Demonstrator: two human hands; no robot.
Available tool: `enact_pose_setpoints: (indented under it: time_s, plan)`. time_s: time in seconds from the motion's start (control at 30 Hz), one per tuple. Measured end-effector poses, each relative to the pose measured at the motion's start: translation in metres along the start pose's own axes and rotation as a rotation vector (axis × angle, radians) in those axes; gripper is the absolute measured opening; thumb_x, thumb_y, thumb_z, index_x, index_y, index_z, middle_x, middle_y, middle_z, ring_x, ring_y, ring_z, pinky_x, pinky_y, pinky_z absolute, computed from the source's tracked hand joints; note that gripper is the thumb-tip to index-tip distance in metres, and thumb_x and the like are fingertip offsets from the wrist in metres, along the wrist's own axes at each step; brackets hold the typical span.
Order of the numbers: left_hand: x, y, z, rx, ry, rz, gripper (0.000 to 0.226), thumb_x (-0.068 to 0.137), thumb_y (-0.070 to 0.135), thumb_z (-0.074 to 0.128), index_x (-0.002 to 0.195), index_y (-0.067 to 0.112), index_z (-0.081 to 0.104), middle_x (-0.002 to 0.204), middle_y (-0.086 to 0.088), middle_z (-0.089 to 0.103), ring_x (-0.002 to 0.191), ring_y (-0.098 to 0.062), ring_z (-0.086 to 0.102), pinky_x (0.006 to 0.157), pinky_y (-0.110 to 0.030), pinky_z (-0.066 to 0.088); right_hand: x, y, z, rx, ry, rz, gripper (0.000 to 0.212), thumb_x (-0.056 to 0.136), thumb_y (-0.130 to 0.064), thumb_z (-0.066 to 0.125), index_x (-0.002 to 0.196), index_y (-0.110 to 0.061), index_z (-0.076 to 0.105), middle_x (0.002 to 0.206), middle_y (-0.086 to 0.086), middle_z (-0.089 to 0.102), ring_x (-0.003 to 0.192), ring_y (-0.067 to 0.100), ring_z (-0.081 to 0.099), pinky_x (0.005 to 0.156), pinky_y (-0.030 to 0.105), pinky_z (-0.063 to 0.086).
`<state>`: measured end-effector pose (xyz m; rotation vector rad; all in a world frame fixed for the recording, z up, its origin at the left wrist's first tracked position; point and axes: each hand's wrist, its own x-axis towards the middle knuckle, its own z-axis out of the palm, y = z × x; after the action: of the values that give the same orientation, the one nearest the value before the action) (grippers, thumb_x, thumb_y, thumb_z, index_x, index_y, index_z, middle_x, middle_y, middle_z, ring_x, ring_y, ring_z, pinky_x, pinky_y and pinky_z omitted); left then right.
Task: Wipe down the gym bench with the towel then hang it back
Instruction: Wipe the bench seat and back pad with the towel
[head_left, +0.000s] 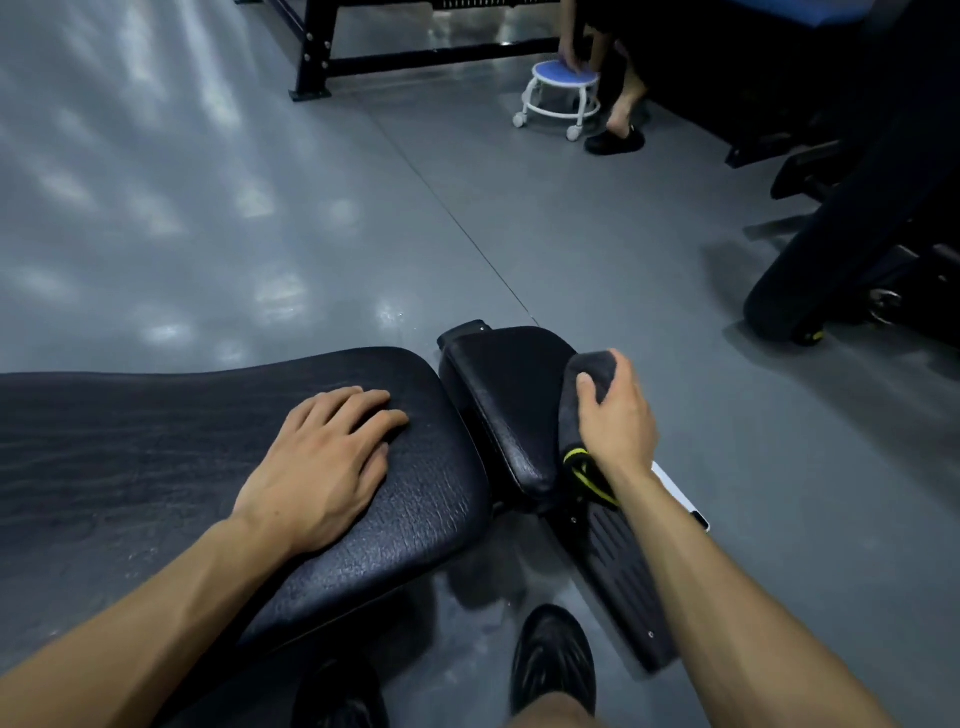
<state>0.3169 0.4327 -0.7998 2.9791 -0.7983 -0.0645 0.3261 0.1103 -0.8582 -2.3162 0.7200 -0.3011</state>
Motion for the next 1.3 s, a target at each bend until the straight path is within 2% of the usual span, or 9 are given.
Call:
enact_pose_setpoints:
  time_s: [0.23,0.43,0.6,0.77,0.87,0.97,1.03,1.17,1.3]
  plan:
    - [0.0,0.004,-0.003,0.014,-0.02,-0.009,0.052,0.098,0.044,0.025,0.14,0.033,0.053,0.149,0.005,0.05,0.141,-0.024,0.041,0.118,-0.044,0.03,-0.08,0.007,-0.002,0.039,-0.027,-0.308,0.054,0.101,-0.043,0.05,0.153,-0.031,0.036,0.154,-0.007,0.048,0.14,0.022,0.044,0.121,0.051,0.028]
    - [0.011,0.002,-0.003,0.021,-0.045,0.026,0.056,0.096,0.045,0.022,0.14,0.034,0.053,0.151,0.006,0.05,0.143,-0.023,0.04,0.118,-0.045,0.031,-0.048,0.024,-0.008,0.229,0.009,-0.008,0.059,0.105,-0.041,0.048,0.158,-0.027,0.026,0.16,-0.002,0.039,0.144,0.024,0.041,0.117,0.047,0.035]
    - [0.026,0.002,0.004,0.031,-0.052,0.064,0.05,0.098,0.043,0.026,0.141,0.036,0.05,0.153,0.008,0.047,0.144,-0.022,0.038,0.119,-0.045,0.03,0.013,0.023,0.002,0.108,0.05,0.111,0.057,0.105,-0.044,0.045,0.156,-0.023,0.029,0.157,0.005,0.042,0.136,0.033,0.049,0.106,0.046,0.041]
    - [0.034,0.0,0.007,0.014,-0.05,0.061,0.045,0.099,0.042,0.029,0.14,0.039,0.049,0.153,0.01,0.046,0.144,-0.02,0.037,0.12,-0.044,0.027,0.074,0.035,0.001,0.062,-0.061,0.314,0.075,0.104,-0.048,0.048,0.163,-0.013,0.017,0.167,0.016,0.023,0.148,0.038,0.033,0.117,0.046,0.031]
    - [0.035,0.001,0.007,0.025,-0.055,0.053,0.045,0.099,0.042,0.031,0.139,0.037,0.051,0.152,0.008,0.047,0.143,-0.022,0.039,0.12,-0.045,0.027,0.059,0.048,0.003,0.062,-0.118,0.236,0.062,0.103,-0.054,0.044,0.15,-0.014,0.045,0.153,0.012,0.05,0.139,0.032,0.048,0.103,0.037,0.037]
    - [0.036,0.001,0.009,0.044,-0.064,0.048,0.046,0.099,0.041,0.031,0.14,0.038,0.05,0.154,0.008,0.046,0.145,-0.023,0.038,0.12,-0.046,0.026,0.048,0.054,-0.001,0.079,-0.222,0.221,0.06,0.102,-0.06,0.04,0.141,-0.02,0.058,0.145,0.006,0.06,0.135,0.029,0.052,0.105,0.039,0.038]
    - [0.038,0.001,0.009,0.048,-0.073,0.051,0.046,0.099,0.042,0.03,0.141,0.038,0.048,0.155,0.007,0.045,0.145,-0.023,0.037,0.121,-0.047,0.026,0.064,0.046,-0.002,0.065,-0.302,0.261,0.057,0.102,-0.061,0.04,0.121,-0.016,0.069,0.135,0.011,0.066,0.124,0.031,0.058,0.097,0.037,0.04]
    - [0.04,0.001,0.011,0.047,-0.075,0.052,0.046,0.099,0.041,0.032,0.142,0.038,0.047,0.155,0.006,0.045,0.146,-0.024,0.037,0.121,-0.049,0.026,0.113,0.0,0.016,-0.061,-0.402,0.281,0.064,0.103,-0.058,0.037,0.131,-0.008,0.065,0.142,0.021,0.059,0.131,0.037,0.054,0.098,0.037,0.038]
    - [0.042,0.001,0.012,0.047,-0.059,0.057,0.044,0.099,0.041,0.033,0.141,0.038,0.047,0.155,0.005,0.045,0.145,-0.025,0.038,0.12,-0.049,0.027,0.147,-0.065,0.059,-0.291,-0.538,0.028,0.066,0.094,-0.067,0.033,0.124,-0.021,0.07,0.138,0.015,0.063,0.126,0.037,0.057,0.107,0.043,0.044]
